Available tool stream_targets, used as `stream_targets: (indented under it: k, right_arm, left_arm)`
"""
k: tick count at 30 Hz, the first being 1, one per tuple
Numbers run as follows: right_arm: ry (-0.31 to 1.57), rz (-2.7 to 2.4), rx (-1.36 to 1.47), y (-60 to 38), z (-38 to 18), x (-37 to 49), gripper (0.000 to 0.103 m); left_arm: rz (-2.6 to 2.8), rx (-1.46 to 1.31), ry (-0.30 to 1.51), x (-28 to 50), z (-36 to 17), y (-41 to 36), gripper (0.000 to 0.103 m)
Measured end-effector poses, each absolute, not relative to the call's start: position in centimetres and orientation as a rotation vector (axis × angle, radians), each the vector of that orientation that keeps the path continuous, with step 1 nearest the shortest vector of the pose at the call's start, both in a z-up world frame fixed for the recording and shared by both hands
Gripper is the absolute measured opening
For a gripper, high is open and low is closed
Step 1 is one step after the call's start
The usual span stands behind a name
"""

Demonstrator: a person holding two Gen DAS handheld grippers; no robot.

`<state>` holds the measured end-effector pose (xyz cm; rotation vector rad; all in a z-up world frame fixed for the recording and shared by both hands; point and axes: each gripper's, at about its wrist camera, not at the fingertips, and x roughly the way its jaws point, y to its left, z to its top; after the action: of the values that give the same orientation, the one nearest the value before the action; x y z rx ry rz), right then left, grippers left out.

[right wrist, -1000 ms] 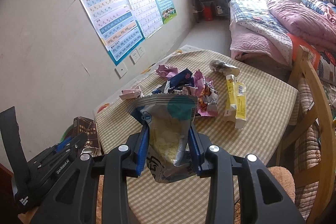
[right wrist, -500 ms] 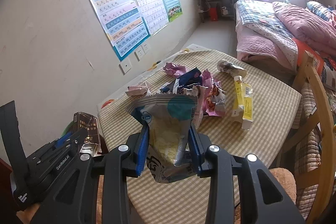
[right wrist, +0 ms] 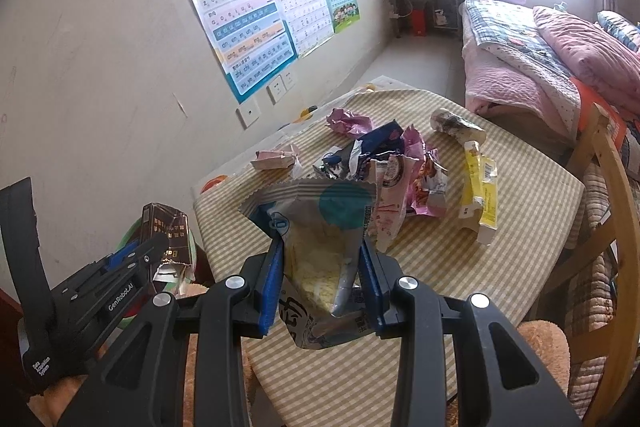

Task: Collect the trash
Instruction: 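Carry box and snack bag over the red bucket with both tools, then open both tools to drop box and bag into the bucket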

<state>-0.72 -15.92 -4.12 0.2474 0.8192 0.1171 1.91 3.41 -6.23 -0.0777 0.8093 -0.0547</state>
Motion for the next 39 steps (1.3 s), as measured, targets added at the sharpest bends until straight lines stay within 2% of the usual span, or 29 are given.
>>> stream_targets:
  k: [11, 19, 28, 39]
  right_arm:
    - [0.832, 0.153, 0.231, -14.3, -4.1, 0.4, 0.034]
    - [0.828, 0.26, 0.219, -10.5, -3.3, 2.6, 0.034]
    - [0.874, 0.419, 0.186, -3.4, -3.4, 5.5, 0.034]
    - [0.986, 0.636, 0.194, 6.5, -5.1, 9.4, 0.035]
  left_arm:
    - [-0.01, -0.111, 0.804, 2.5, -6.1, 6.1, 0.024]
    - [0.109, -0.216, 0.815, 2.7, -6.3, 12.8, 0.024]
    - [0.232, -0.386, 0.862, 2.0, -8.8, 21.2, 0.024]
    - [0.28, -0.437, 0.912, 1.5, -11.2, 24.7, 0.024]
